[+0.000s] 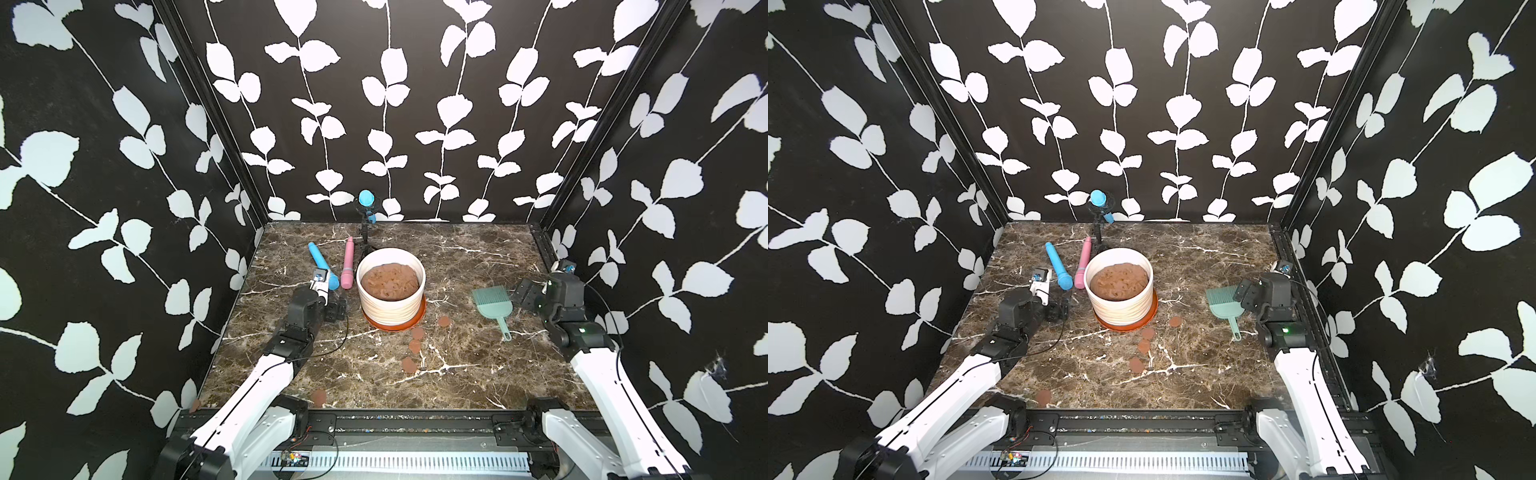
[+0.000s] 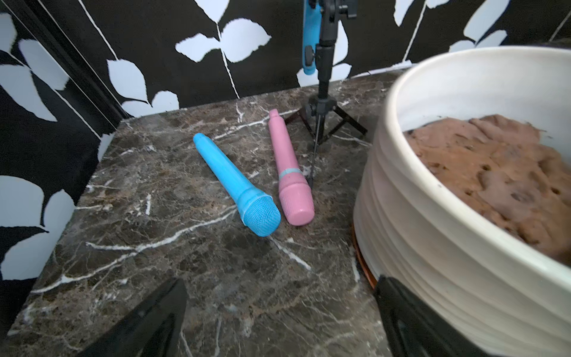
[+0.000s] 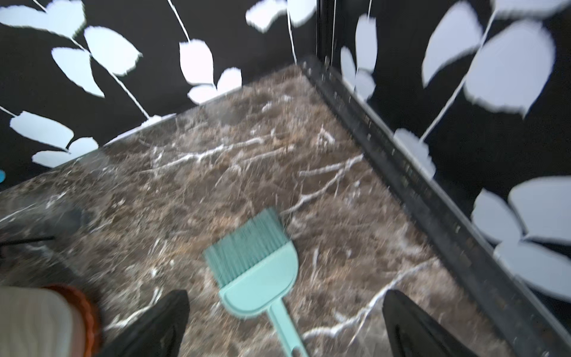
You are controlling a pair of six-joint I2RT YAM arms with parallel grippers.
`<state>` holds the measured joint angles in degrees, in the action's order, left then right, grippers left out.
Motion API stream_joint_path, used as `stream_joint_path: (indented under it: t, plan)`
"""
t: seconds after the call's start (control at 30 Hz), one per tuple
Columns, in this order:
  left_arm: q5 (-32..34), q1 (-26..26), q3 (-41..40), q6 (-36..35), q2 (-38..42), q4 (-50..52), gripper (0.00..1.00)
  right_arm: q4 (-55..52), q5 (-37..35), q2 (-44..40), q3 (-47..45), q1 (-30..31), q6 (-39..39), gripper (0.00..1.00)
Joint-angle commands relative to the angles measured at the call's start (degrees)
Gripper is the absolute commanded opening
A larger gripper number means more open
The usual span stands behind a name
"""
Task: Scrub the dried mud off the ceramic pot
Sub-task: Reset both arms
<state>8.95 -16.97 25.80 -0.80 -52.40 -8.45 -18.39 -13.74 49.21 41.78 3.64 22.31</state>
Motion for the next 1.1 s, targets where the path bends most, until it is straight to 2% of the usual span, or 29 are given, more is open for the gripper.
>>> stream_joint_path:
  t: [0.0,0.17,0.33,0.43,0.5,0.6,0.67,0.7,0.77,0.83,0.87,0.93,1.07]
  plan:
    - [1.25,2.4,-2.02,-2.11,-3.59,-11.65,0.99,17.21,-4.02,0.16,-6.47,-0.12,-8.63,1.0]
    - [5.09,2.65,-4.6,-9.42,-11.17,-22.53,0.98,35.08,-2.82,7.46,-15.68,-0.12,-12.51,1.0]
    - [5.52,2.73,-9.64,-11.07,-16.73,-34.12,0.98,42.7,3.46,17.56,-16.51,-0.17,-17.11,1.0]
    - [1.33,4.14,-9.97,-11.24,-22.03,-40.88,0.99,58.14,8.38,22.81,-21.14,-0.12,-23.01,1.0]
    - [-0.24,4.25,-8.38,-12.87,-23.32,-39.53,0.98,68.08,9.79,27.23,-23.69,-0.12,-25.55,1.0]
    - [-1.31,5.14,-8.5,-14.56,-26.64,-43.37,0.98,68.28,10.1,32.29,-22.05,-0.13,-25.91,1.0]
    - [-3.05,7.24,-9.61,-13.64,-31.49,-51.32,0.98,76.42,9.45,38.77,-22.71,-0.12,-25.85,1.0]
    - [-2.74,7.97,-9.78,-12.78,-32.61,-53.21,0.98,77.43,7.17,40.09,-22.54,-0.19,-25.03,1.0]
    - [-5.26,9.59,-9.26,-11.36,-33.85,-52.18,0.99,67.91,4.44,37.75,-19.82,-0.52,-23.18,1.0]
    - [-4.45,10.64,-8.54,-10.41,-38.58,-57.97,0.99,69.16,8.32,39.2,-19.0,-2.13,-22.61,1.0]
    - [-3.55,11.36,-7.58,-8.8,-37.98,-55.6,0.98,66.35,8.85,38.35,-18.53,-2.36,-22.5,0.99]
    - [-3.69,13.57,-4.16,-5.73,-36.41,-45.83,0.98,67.87,9.4,38.8,-18.58,-2.62,-22.35,0.99]
    - [-4.8,14.8,-2.86,-4.67,-36.63,-42.78,0.99,67.28,10.86,38.41,-18.72,-3.32,-22.05,1.0]
